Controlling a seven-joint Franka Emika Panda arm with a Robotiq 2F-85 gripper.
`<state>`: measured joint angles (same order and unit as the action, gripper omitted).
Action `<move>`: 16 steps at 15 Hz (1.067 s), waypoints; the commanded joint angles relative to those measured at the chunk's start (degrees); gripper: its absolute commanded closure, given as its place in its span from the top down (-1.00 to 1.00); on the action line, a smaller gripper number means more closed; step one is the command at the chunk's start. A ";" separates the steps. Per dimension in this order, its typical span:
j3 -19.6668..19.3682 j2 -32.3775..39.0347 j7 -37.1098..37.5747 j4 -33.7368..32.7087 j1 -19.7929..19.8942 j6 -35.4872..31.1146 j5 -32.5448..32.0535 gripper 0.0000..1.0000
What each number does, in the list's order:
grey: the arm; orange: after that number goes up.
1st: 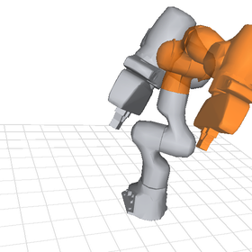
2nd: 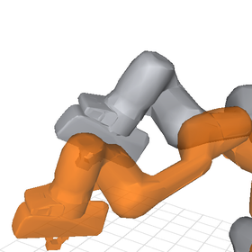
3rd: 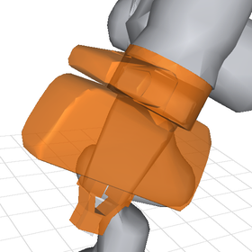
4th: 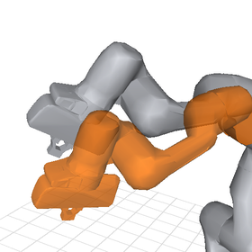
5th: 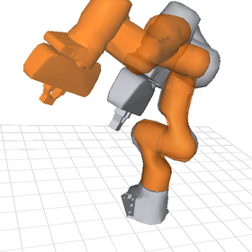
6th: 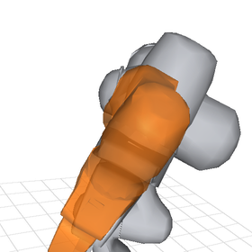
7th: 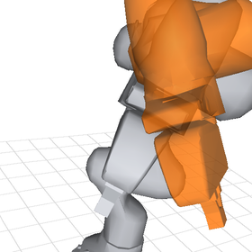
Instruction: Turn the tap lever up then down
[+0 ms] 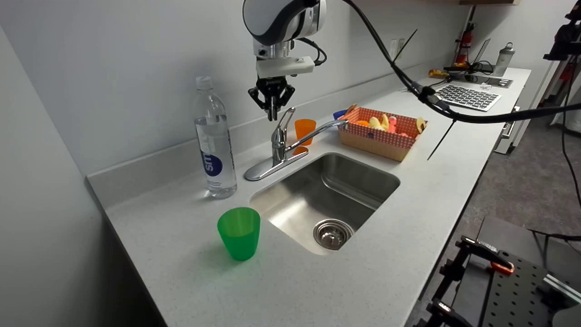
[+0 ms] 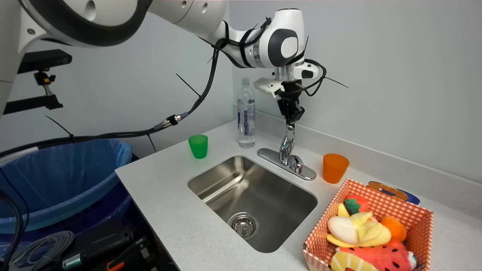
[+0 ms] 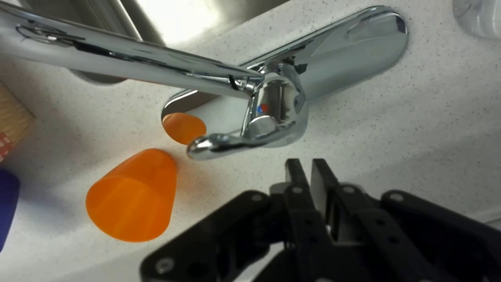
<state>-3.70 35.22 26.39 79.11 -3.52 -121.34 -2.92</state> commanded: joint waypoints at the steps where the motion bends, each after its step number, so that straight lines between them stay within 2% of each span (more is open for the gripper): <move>1: -0.59 -2.27 1.90 3.71 -0.65 -0.68 1.20 -1.00; 11: -0.13 -8.60 2.59 10.38 -0.61 -2.29 1.54 -1.00; 16: -3.25 -8.13 5.92 7.17 0.96 -1.28 0.59 -1.00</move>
<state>-5.44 27.65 29.25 86.01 -3.19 -121.81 -2.81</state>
